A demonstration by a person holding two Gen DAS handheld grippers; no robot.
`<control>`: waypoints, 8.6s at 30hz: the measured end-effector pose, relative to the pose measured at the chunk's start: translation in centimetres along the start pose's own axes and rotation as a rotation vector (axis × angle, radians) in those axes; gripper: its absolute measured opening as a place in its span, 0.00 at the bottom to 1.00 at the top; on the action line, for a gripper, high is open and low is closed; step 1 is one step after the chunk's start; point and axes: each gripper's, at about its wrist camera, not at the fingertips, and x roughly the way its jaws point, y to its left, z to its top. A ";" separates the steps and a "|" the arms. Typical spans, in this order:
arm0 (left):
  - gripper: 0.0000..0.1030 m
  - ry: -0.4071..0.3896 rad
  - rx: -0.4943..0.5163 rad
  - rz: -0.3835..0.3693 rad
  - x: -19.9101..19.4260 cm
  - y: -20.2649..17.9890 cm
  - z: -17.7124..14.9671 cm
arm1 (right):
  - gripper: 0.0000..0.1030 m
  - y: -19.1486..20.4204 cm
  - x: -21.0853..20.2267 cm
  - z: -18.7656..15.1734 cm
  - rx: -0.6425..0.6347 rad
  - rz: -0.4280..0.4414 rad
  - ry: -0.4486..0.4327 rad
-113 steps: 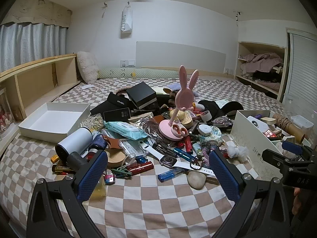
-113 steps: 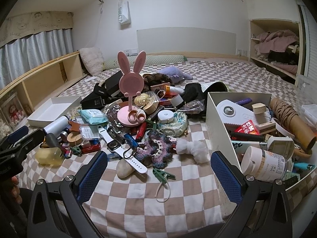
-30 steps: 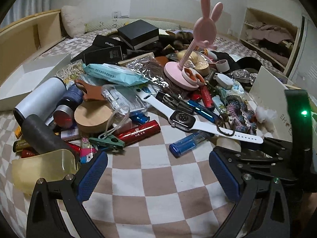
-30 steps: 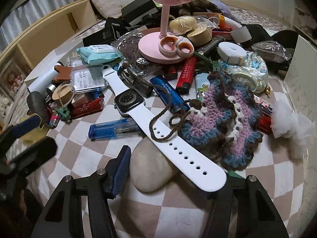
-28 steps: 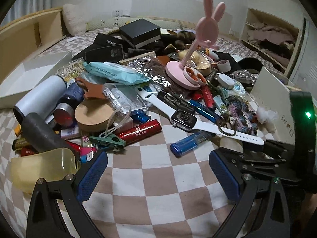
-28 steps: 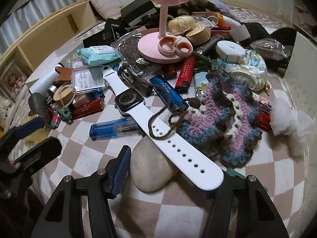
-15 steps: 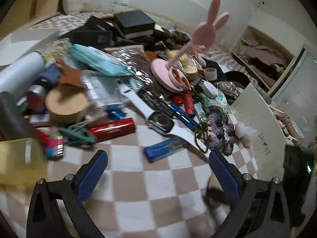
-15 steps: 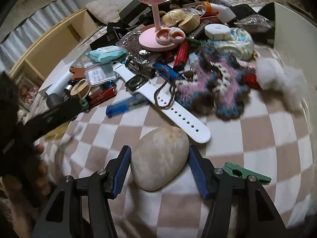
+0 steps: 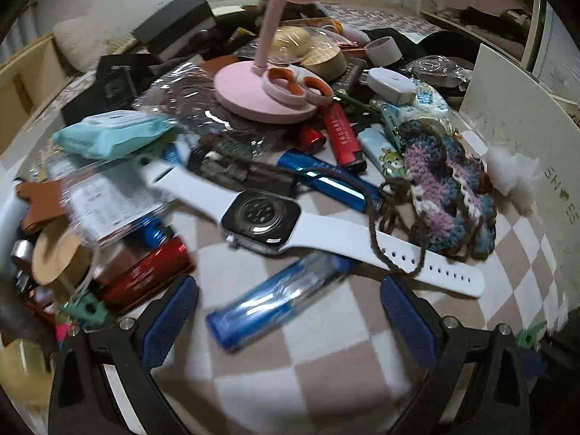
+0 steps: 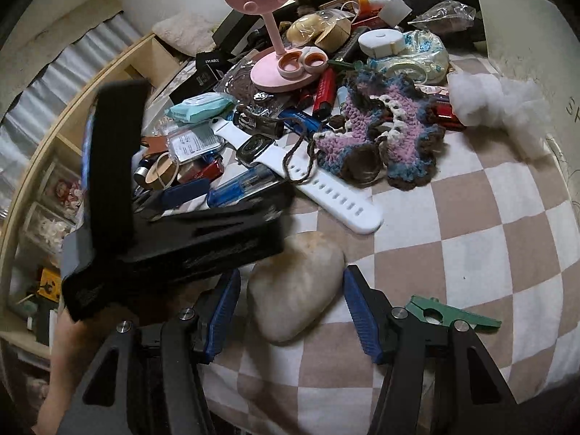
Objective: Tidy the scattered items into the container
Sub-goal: 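Move left tool toward blue transparent lighter while right tool approaches beige oval stone, then close left tool on blue lighter while right tool closes around beige stone, then lift blue lighter with left tool while right tool carries stone toward white box, then lower lighter into white box and open left tool while right tool releases stone inside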
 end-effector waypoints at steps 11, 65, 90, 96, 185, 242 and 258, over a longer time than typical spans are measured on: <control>0.98 0.015 -0.091 0.072 -0.2 1.8 -0.2 | 0.58 -0.2 0.0 0.0 0.002 0.008 0.003; 0.94 -0.078 -0.241 -0.133 -5.5 8.3 -2.9 | 0.58 -0.3 -0.5 -0.3 0.024 0.045 0.014; 0.94 -0.027 -0.196 -0.058 -3.3 7.1 -3.6 | 0.58 -0.6 -0.6 -0.3 0.018 0.044 0.017; 0.94 -0.030 -0.165 0.012 -2.7 5.9 -3.2 | 0.58 -0.3 -0.5 -0.4 0.001 0.027 0.017; 0.84 -0.357 -0.153 -0.038 -19.0 2.2 0.3 | 0.50 1.5 -13.9 3.6 -0.027 -0.033 -0.320; 0.85 -0.418 0.088 -0.243 -20.3 -18.9 9.6 | 0.50 -16.8 -29.4 3.3 0.168 -0.261 -0.492; 0.85 -0.362 0.122 -0.259 -17.7 -21.5 9.5 | 0.50 -19.3 -25.8 1.4 0.208 -0.285 -0.401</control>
